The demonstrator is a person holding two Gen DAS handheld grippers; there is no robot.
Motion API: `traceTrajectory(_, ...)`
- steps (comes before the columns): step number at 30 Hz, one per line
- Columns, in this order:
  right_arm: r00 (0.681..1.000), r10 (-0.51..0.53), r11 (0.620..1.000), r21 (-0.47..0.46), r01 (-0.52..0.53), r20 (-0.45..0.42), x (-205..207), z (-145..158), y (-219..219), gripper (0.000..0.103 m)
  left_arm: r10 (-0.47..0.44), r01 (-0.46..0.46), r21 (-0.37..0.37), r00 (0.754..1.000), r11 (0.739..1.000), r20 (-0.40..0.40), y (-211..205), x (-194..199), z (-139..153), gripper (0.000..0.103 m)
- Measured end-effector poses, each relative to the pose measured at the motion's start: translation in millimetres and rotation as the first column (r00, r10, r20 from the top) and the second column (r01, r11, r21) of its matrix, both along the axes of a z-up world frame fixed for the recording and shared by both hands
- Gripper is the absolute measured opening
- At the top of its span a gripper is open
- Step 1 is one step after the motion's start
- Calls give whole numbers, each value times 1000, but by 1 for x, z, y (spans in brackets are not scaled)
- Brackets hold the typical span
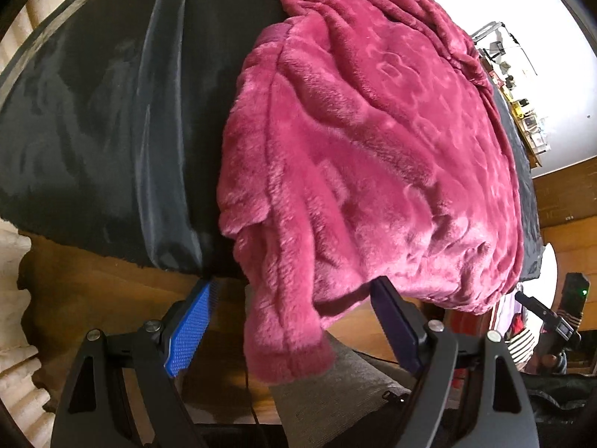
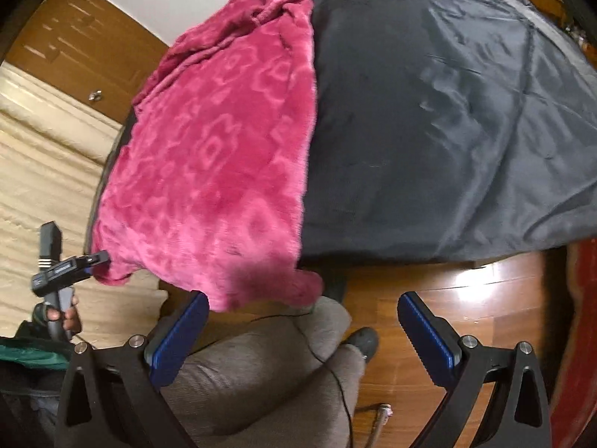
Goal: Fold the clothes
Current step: 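Grasp the robe's hem end with the right gripper and lift it toward the bed edge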
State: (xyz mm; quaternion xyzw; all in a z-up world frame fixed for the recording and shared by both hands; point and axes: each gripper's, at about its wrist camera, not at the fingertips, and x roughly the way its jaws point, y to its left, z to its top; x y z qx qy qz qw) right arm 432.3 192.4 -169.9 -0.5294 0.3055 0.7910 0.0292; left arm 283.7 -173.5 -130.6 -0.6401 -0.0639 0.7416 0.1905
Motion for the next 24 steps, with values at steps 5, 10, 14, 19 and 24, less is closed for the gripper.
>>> traceTrajectory(5,1000,1,994,-105,-1,4,-10,-22,5,103,-13,13,7,1000,1000,16,1,4,-4,86)
traceTrajectory(10,1000,-10,967,-256,8,-7,-25,-41,12,103,-22,22,-4,999,1000,29,2,0,-10,86)
traceTrajectory(14,1000,18,962,-271,-20,-7,-39,-43,9,103,-37,37,-8,998,999,44,6,-3,-11,87)
traceTrajectory(19,998,66,947,-317,-61,5,-50,-49,-1,78,-22,18,41,995,999,97,1,-3,-14,82)
traceTrajectory(24,995,95,929,-360,-82,18,-51,-51,-10,44,-73,68,42,987,997,140,8,2,-9,55)
